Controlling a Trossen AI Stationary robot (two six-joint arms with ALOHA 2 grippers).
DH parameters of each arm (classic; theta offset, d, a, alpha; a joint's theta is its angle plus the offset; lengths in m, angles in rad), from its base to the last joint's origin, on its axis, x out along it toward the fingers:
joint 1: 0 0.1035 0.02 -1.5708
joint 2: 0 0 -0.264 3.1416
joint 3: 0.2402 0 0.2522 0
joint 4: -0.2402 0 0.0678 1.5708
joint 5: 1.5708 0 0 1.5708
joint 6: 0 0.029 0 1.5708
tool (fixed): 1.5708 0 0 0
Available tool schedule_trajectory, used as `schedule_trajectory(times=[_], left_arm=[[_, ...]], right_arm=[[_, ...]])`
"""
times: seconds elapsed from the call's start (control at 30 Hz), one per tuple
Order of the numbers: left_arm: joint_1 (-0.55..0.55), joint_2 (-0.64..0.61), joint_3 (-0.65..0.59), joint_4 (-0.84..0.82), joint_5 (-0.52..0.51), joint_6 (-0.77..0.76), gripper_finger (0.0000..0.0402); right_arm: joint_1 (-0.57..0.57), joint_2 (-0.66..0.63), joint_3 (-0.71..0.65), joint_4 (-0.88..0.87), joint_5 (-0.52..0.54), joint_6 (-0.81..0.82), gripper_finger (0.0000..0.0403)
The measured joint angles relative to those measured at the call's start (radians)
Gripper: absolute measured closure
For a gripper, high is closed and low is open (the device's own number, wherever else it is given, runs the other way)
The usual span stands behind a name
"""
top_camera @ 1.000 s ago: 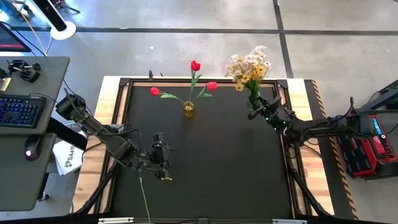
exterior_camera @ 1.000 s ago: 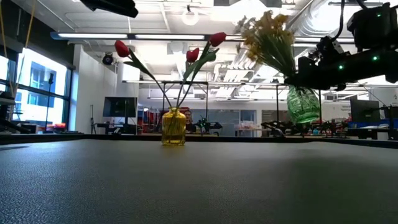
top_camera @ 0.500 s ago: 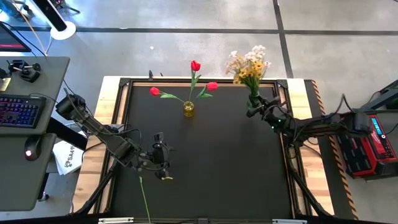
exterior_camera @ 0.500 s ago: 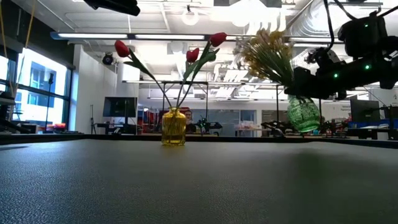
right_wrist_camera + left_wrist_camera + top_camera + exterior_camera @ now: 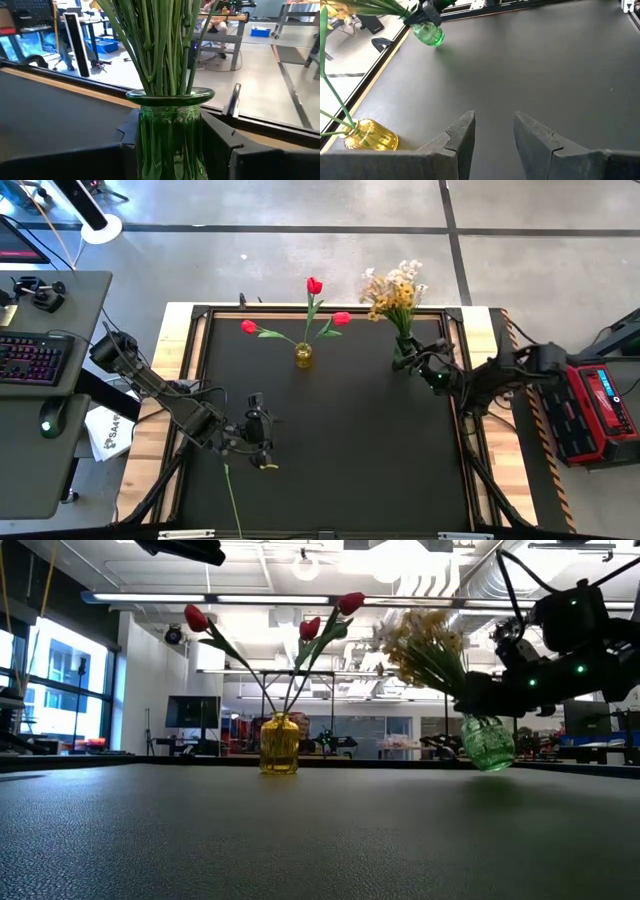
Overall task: Sort flowers into vase by color
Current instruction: Adjust the green vase
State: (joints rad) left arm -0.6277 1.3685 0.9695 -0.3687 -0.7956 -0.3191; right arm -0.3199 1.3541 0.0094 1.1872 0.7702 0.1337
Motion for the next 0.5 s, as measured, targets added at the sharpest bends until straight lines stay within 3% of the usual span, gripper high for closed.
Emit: schedule_trajectory(times=[0.3, 0.5], left_arm=[[-0.001, 0.0, 0.0, 0.0, 0.0, -0.001, 0.028], [-0.001, 0.0, 0.0, 0.0, 0.0, -0.002, 0.028]], right_arm=[[0.066, 0.113, 0.0, 0.095, 0.082, -0.004, 0.0295], [0.155, 0.136, -0.001, 0.082, 0.194, -0.007, 0.0284]])
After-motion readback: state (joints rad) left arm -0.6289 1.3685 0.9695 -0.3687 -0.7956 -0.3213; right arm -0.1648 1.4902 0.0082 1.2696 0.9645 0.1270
